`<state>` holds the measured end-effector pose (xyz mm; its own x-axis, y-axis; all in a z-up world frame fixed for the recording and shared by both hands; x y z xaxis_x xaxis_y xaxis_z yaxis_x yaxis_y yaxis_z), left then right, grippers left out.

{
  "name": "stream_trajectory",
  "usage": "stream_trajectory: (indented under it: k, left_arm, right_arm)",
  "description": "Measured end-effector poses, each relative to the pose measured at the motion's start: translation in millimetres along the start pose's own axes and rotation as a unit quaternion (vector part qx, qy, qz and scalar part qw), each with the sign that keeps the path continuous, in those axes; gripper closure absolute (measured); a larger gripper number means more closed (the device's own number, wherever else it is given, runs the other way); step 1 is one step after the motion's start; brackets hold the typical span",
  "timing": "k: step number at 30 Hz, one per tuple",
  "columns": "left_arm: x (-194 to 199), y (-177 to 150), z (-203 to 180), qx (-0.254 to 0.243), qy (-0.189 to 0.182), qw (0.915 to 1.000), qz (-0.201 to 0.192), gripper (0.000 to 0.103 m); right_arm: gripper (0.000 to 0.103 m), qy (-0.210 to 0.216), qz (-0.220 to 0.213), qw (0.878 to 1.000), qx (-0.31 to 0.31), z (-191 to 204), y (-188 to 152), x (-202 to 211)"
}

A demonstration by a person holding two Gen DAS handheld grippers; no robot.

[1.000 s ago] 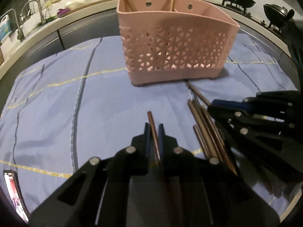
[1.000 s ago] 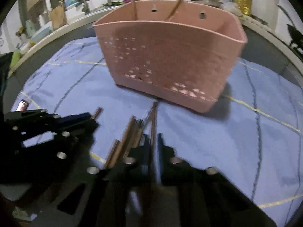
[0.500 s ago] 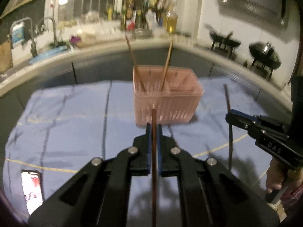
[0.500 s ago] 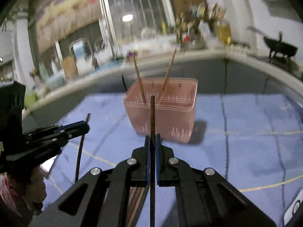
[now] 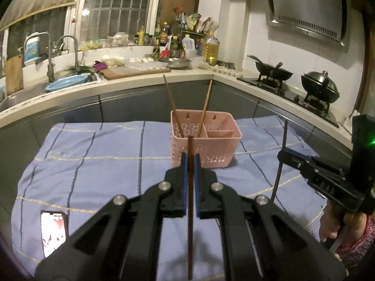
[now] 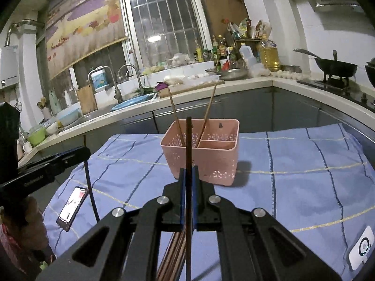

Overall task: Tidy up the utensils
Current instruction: 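Carry the chopstick up and lower it into the pink caddy with the left tool, then open the left tool over the caddy and move back to the chopsticks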

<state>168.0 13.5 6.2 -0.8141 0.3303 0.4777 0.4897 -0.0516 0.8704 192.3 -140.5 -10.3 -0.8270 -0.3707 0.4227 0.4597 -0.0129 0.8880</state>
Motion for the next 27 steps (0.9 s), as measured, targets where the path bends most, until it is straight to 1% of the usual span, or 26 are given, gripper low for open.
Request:
stream_trajectory:
  k: [2, 4, 7, 9, 11, 13, 15, 16, 18, 20, 23, 25, 27]
  left_arm:
    - [4, 15, 0, -0.004, -0.001, 0.9999, -0.012, 0.099]
    - [10, 36, 0, -0.008, -0.005, 0.9995, -0.029, 0.099]
    - [18, 81, -2, -0.014, -0.008, 0.9976, -0.068, 0.099]
    - [20, 119, 0, -0.013, 0.001, 0.9945, -0.104, 0.099]
    - [18, 143, 1, -0.009, 0.003, 0.9925, -0.122, 0.099]
    - [12, 167, 3, -0.007, 0.007, 0.9906, -0.136, 0.099]
    - [0, 185, 5, -0.011, 0.018, 0.9882, -0.152, 0.099]
    - [-10, 191, 7, -0.014, 0.024, 0.9876, -0.155, 0.099]
    - [-30, 195, 12, -0.016, 0.031, 0.9883, -0.149, 0.099]
    - [-57, 193, 19, -0.01, 0.033, 0.9913, -0.127, 0.099]
    - [-95, 179, 27, -0.004, 0.029, 0.9955, -0.09, 0.099]
    - [-114, 166, 29, -0.003, 0.026, 0.9974, -0.068, 0.099]
    - [-135, 149, 28, -0.002, 0.017, 0.9993, -0.034, 0.099]
  right_arm:
    - [0.098, 0.007, -0.01, 1.0, -0.001, 3, 11, -2]
    - [0.098, 0.014, -0.028, 1.0, -0.002, 7, 33, -1]
    - [0.098, 0.023, -0.071, 0.997, -0.002, 15, 79, 0]
    - [0.098, 0.02, -0.103, 0.994, 0.0, 19, 106, -2]
    - [0.098, 0.015, -0.136, 0.991, -0.003, 21, 137, -9]
    - [0.098, 0.011, -0.159, 0.987, -0.01, 17, 162, -18]
    - [0.098, 0.001, -0.178, 0.984, -0.01, 13, 183, -32]
    - [0.098, -0.003, -0.181, 0.983, -0.008, 12, 188, -38]
    - [0.098, -0.01, -0.18, 0.984, -0.005, 5, 196, -60]
    - [0.098, -0.014, -0.161, 0.987, -0.005, -4, 196, -90]
    - [0.098, -0.015, -0.128, 0.992, -0.007, -14, 181, -122]
    - [0.098, -0.016, -0.097, 0.995, -0.009, -21, 165, -144]
    - [0.098, -0.012, -0.07, 0.997, -0.014, -22, 150, -156]
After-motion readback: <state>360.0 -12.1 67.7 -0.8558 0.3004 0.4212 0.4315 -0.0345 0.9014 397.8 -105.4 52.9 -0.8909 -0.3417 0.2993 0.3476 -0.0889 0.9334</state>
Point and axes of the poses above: each gripper's, at about its wrist camera, not at the fingertips, and x roughly against the way its jaws point, z to its left, y to its top, the point moved 10 cm from there along -x, roughly the way its jaws point, and after that the axes turned 2 degrees about -y, right-handed, at the moved point
